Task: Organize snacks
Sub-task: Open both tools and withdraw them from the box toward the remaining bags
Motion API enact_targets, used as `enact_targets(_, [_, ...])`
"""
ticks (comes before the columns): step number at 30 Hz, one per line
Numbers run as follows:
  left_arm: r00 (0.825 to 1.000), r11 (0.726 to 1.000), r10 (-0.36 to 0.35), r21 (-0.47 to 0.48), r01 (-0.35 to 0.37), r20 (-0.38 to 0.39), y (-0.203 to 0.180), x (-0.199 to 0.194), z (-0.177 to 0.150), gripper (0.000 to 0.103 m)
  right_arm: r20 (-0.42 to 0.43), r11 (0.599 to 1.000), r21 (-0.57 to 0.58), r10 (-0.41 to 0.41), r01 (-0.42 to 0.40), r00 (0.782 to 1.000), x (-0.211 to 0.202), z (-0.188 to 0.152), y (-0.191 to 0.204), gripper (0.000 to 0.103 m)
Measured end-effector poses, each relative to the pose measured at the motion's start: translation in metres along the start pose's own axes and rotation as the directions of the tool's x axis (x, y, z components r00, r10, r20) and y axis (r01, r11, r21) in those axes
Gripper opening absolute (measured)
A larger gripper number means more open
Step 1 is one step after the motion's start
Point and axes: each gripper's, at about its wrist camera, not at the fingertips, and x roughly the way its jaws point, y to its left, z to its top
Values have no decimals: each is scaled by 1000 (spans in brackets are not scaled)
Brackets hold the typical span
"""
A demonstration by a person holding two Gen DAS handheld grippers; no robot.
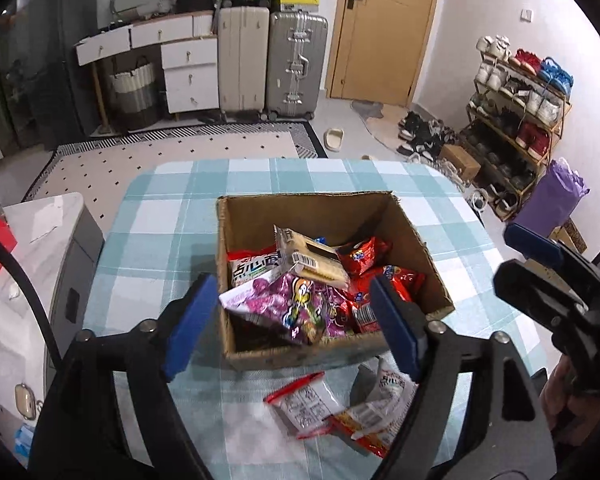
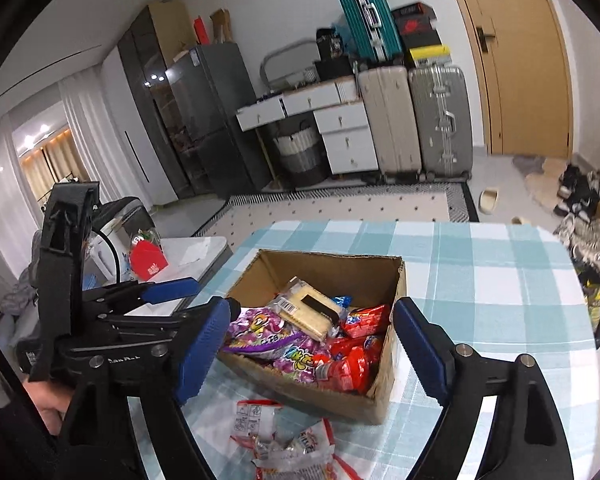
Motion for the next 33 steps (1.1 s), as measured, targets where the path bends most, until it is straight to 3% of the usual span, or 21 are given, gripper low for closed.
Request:
enact_targets(5, [999,1000,16,-1,-16,49,2,-31,-17,79,134,999,-23,-40,43,990,-38,-23,13,96])
enact_targets(12, [996,999,33,-31,-31,88,10,-60,-45,83,160,999,-20,-28,32,987,-58,-52,22,98])
enact_targets(16, [993,997,42,-64,-36,111,17,-71,-61,84,213,997,-23,-72,79,974,-70,-72,25,100])
enact_targets(25, [979,991,49,-128,-24,199,35,-85,-102,87,201,997,-70,-26,41,979,-74,-117,32,101])
enact_targets(27, [976,988,37,-157,-3,214,41,-86,-111,91,195,995,-93,-19,37,981,-71,-127,35,102])
enact_targets(29, [975,985,30,-170,8,222,43,-87,-121,102,185,992,-113,-25,47,982,-66,-137,37,102])
enact_targets(33, [972,984,47,-178,-5,232,44,-82,-137,102,136,993,-116,0,16,991,-54,-152,38,102])
